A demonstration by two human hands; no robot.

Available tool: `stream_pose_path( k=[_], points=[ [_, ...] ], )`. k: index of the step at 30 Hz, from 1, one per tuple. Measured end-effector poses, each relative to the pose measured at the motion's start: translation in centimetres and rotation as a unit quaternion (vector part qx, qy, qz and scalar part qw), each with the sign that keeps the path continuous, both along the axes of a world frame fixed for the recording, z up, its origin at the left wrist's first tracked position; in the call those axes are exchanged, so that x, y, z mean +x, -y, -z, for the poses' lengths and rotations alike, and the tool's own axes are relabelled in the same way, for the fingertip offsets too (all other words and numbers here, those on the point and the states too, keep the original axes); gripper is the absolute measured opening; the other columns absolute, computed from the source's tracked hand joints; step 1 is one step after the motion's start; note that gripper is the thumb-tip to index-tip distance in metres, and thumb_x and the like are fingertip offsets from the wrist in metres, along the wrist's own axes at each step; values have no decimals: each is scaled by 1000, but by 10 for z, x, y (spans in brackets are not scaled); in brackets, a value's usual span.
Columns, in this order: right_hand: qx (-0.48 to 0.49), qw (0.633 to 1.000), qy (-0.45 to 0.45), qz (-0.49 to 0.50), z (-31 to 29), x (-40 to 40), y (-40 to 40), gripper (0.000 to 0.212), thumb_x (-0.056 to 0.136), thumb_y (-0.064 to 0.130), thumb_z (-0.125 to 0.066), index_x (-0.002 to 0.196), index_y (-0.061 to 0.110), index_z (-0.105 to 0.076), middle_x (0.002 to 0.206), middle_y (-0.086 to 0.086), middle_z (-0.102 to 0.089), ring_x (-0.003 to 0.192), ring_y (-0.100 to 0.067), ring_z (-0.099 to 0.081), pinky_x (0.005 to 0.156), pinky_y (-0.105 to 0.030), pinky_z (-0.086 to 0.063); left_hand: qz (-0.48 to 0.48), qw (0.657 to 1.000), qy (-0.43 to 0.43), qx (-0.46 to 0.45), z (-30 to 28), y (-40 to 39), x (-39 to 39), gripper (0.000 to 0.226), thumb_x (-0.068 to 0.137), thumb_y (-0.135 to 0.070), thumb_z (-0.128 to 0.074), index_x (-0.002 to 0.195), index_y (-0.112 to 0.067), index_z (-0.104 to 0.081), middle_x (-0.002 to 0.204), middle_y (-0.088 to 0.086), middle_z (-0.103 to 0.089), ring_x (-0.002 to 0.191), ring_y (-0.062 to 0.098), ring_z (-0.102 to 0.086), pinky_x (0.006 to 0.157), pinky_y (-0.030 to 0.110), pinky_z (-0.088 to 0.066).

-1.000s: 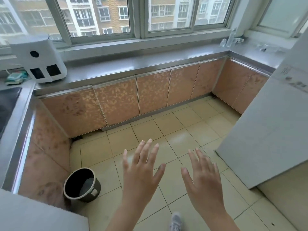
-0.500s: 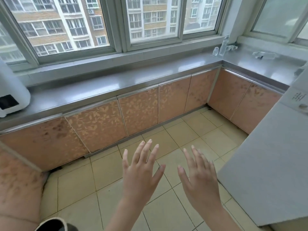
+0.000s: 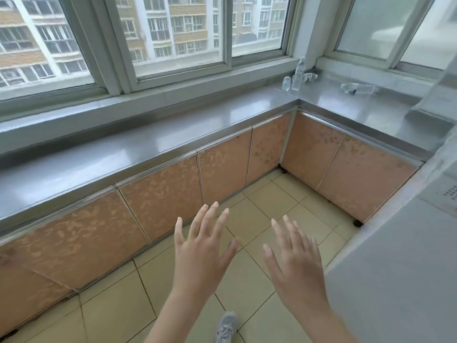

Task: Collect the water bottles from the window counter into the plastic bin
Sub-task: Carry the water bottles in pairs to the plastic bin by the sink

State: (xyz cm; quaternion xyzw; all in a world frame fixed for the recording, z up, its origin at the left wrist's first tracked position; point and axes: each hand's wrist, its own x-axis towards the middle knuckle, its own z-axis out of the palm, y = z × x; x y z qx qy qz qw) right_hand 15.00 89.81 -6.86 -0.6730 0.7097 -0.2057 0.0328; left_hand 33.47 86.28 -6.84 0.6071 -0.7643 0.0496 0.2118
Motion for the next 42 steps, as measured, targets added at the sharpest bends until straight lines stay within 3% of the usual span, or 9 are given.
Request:
stream_pose_path(
  k=[8, 16, 21, 25, 31, 35, 42],
  points=[
    [7, 998, 2, 66, -15, -23, 139, 57, 94, 50, -25, 143, 25, -41, 152, -4, -39, 140, -22, -36, 110, -55, -30, 84, 996, -1, -20, -15, 171, -40, 57, 92, -57, -40, 138, -27, -57, 149, -4, -51, 140, 13, -33, 112, 53, -18],
    [7, 994, 18, 109, -11, -74, 255, 58, 93, 50, -28, 141, 23, -45, 150, -5, -43, 138, -24, -38, 108, -56, -33, 122, 992, -5, -21, -3, 298, -96, 58, 92, -57, -39, 136, -25, -59, 147, -3, -54, 138, 15, -40, 111, 54, -21],
    [16, 994, 31, 108, 0, -130, 339, 62, 92, 54, -22, 146, 26, -37, 156, 0, -31, 144, -19, -26, 115, -48, -15, 124, 992, 0, -5, 2, 382, -153, 59, 93, -59, -36, 137, -27, -57, 148, -4, -53, 139, 13, -35, 112, 53, -19],
    [23, 994, 31, 106, 3, -176, 408, 63, 92, 55, -23, 145, 25, -39, 155, -1, -35, 143, -21, -30, 114, -50, -20, 119, 993, 13, 9, -1, 450, -197, 58, 94, -59, -36, 138, -28, -56, 149, -6, -51, 139, 14, -40, 113, 52, -17],
    [12, 996, 9, 89, -9, -237, 506, 58, 93, 52, -29, 143, 25, -43, 152, -2, -40, 140, -20, -34, 113, -50, -23, 103, 994, 13, 16, -10, 537, -258, 58, 93, -59, -38, 141, -28, -53, 150, -5, -49, 142, 12, -27, 114, 52, -15],
    [18, 996, 19, 81, -13, -268, 557, 60, 94, 54, -24, 147, 28, -35, 156, 1, -31, 144, -16, -23, 116, -44, -13, 114, 993, 8, 18, -9, 586, -292, 58, 93, -59, -39, 140, -29, -54, 150, -6, -49, 141, 12, -29, 114, 52, -16],
    [26, 995, 17, 91, -12, -325, 660, 62, 94, 56, -21, 148, 28, -34, 157, 2, -28, 145, -16, -21, 117, -44, -12, 111, 993, 26, 36, -1, 697, -347, 58, 93, -61, -36, 141, -31, -51, 149, -5, -50, 141, 17, -43, 114, 52, -16]
  ],
)
